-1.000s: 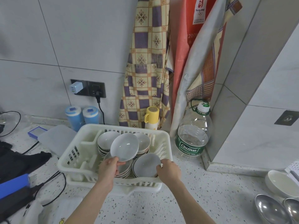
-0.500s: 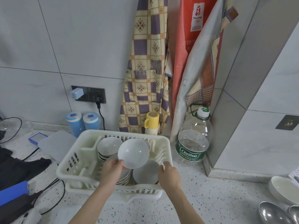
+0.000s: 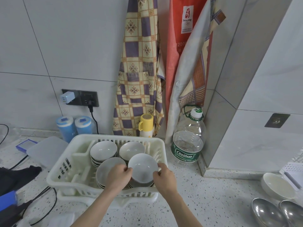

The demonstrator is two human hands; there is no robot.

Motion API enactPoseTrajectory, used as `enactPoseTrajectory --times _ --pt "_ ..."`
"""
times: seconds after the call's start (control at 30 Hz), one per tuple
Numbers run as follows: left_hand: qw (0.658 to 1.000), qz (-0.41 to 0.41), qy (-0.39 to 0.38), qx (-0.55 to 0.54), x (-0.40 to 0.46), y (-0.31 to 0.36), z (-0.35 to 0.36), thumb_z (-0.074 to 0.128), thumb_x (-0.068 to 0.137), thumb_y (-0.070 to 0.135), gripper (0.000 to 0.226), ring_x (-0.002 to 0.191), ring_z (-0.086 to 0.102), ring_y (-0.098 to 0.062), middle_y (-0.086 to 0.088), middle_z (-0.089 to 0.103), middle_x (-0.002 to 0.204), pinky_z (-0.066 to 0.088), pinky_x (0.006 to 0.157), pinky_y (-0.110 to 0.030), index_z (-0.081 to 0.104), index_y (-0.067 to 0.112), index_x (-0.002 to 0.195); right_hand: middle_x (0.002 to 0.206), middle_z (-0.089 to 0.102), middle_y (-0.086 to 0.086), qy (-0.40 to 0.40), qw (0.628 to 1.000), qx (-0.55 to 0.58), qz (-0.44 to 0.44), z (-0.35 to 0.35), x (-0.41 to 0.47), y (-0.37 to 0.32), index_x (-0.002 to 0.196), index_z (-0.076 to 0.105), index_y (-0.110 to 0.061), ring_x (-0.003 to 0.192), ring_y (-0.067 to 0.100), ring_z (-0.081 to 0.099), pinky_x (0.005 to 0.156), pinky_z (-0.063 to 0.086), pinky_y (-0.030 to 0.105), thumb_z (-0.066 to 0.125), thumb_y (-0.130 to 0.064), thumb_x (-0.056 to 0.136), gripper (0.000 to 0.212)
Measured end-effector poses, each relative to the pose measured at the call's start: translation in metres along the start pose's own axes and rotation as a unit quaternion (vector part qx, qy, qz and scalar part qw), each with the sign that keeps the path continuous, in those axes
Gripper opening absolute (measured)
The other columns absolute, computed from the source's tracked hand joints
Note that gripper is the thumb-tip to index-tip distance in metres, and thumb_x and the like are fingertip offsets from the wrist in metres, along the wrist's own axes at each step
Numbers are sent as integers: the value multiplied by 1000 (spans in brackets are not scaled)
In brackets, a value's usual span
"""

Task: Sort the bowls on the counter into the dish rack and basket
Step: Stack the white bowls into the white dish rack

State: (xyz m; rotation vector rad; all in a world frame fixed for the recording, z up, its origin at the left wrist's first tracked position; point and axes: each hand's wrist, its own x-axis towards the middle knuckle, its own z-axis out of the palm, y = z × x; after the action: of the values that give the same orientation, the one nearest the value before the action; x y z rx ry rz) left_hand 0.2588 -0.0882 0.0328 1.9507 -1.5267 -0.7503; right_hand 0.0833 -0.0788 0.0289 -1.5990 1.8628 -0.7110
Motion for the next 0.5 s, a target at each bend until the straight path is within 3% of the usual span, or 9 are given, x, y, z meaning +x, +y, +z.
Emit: enactPoseTrajectory --times 0.23,0.3,0.4,0.5 --pt "998 11 -3 69 -2 1 1 54 92 27 41 46 35 -14 3 37 49 21 46 -29 38 16 55 73 56 -2 6 1000 10 23 0 0 1 123 58 -16 65 17 50 48 31 20 46 -16 88 37" --pt "997 25 16 72 -2 -1 3 55 91 26 32 48 40 -14 0 47 52 24 48 -29 50 15 62 77 59 -1 6 1000 8 25 0 1 1 121 59 -15 66 16 52 48 33 20 47 -16 88 35" --pt "995 36 27 91 -3 -4 3 56 91 27 13 61 59 -19 -6 70 74 33 53 -29 57 21 80 79 60 -2 0 1000 -9 26 0 2 0 119 59 -14 66 16 53 49 35 21 47 -18 89 33" --pt "994 40 29 101 -1 -8 5 57 91 29 11 75 67 -21 -4 72 79 39 56 -30 51 25 83 75 57 -3 -2 999 -28 22 1 2 0 118 60 -14 66 16 53 49 34 20 48 -19 89 32"
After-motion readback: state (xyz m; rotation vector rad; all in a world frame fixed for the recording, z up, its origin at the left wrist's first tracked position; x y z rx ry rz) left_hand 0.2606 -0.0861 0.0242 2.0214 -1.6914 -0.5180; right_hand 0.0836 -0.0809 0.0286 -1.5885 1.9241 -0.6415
